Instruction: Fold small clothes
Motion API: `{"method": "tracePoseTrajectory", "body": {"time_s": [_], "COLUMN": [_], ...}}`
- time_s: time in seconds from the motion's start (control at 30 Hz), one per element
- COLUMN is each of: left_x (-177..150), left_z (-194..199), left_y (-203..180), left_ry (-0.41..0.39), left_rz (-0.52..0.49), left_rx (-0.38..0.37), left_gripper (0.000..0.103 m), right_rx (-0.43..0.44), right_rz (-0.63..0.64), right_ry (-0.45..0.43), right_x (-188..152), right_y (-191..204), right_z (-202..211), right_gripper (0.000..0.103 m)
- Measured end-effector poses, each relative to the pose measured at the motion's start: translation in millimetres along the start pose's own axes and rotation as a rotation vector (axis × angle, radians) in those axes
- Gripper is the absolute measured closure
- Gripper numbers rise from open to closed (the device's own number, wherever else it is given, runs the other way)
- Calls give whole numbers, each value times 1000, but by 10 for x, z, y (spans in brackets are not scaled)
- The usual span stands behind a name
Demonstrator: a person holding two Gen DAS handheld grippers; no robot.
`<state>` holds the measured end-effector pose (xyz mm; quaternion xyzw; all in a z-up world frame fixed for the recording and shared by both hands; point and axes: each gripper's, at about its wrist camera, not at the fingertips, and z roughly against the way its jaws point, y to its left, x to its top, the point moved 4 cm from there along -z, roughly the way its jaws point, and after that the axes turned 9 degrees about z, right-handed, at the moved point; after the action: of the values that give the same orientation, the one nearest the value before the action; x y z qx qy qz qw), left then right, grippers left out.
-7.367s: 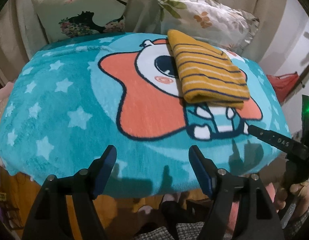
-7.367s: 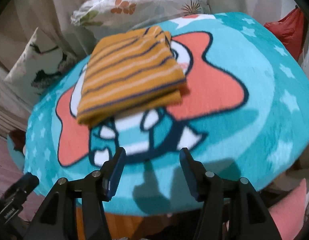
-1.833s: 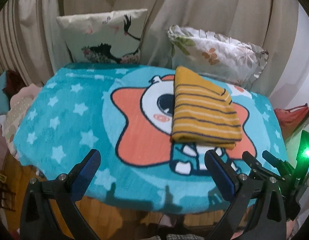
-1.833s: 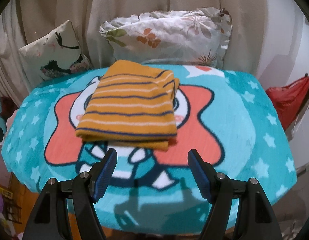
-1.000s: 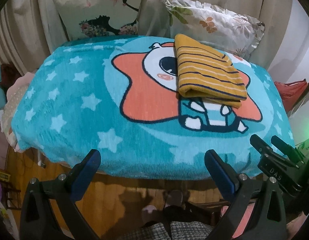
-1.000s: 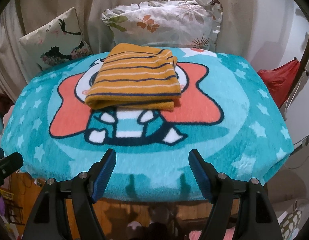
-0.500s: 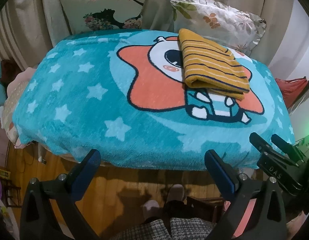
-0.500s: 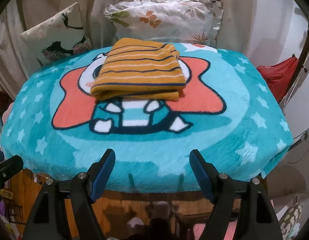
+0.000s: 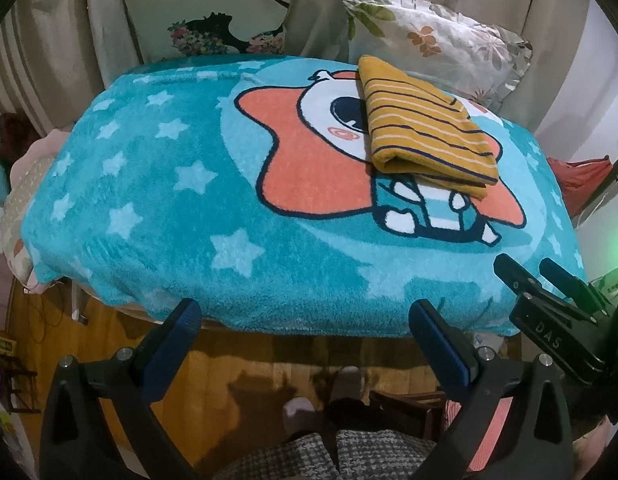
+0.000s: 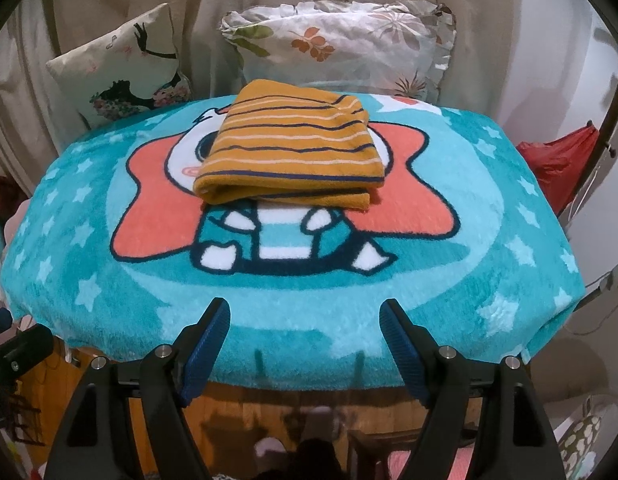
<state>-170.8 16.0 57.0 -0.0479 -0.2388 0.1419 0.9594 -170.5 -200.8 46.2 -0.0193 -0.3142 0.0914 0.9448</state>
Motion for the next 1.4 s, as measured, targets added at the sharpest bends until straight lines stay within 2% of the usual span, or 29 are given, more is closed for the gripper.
{"method": "tracePoseTrajectory", "body": {"time_s": [0.4,0.8,1.03,1.4], "left_x": [71,104,118,200], "left_z": [-109,-269,-369,-421], "left_y": [57,-18,3,-37], "left_ry": [29,67,99,102], "left_rz": [18,10,34,61], "left_rx": [-16,-47,-59,-51], "left_gripper": [0,0,0,0], "right_rx": [2,-38,-47,-24], "right_rz": [13,-25,2,38], "right_ry": [9,11,15,-8], "right_x": [98,137,179,354], "right_y": [47,-100,-55,-10], "right_z": [-69,-96,-111,-180], "right_gripper": [21,21,21,21]}}
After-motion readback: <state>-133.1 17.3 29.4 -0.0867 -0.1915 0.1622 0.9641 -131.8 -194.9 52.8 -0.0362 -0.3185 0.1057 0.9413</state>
